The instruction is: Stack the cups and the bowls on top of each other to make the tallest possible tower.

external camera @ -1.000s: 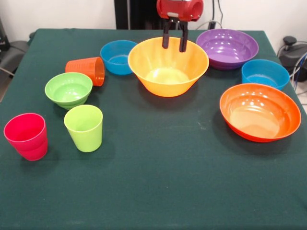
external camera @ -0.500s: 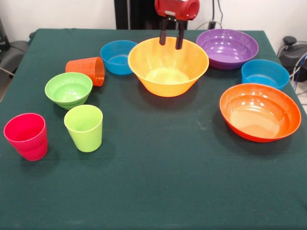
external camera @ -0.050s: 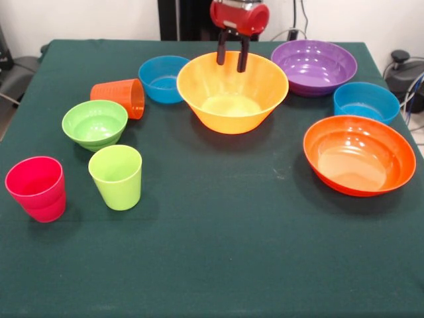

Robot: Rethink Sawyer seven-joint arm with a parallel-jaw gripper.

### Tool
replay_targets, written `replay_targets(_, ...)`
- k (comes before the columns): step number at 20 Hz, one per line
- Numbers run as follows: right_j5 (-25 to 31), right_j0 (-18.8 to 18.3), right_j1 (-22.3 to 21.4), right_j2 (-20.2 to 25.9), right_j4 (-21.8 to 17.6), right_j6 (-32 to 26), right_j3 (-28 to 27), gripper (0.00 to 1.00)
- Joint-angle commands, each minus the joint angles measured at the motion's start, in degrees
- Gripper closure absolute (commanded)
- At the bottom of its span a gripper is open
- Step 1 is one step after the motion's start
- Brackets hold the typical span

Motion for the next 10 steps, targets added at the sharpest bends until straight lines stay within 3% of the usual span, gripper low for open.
replay_targets(1,-4.2,-1.2,9.4,6.8,0.8,9.4,-6.7,0.00)
replay_targets(10,-5.2,-0.7,11.7,8.5,1.6,7.9,-12.6,0.00)
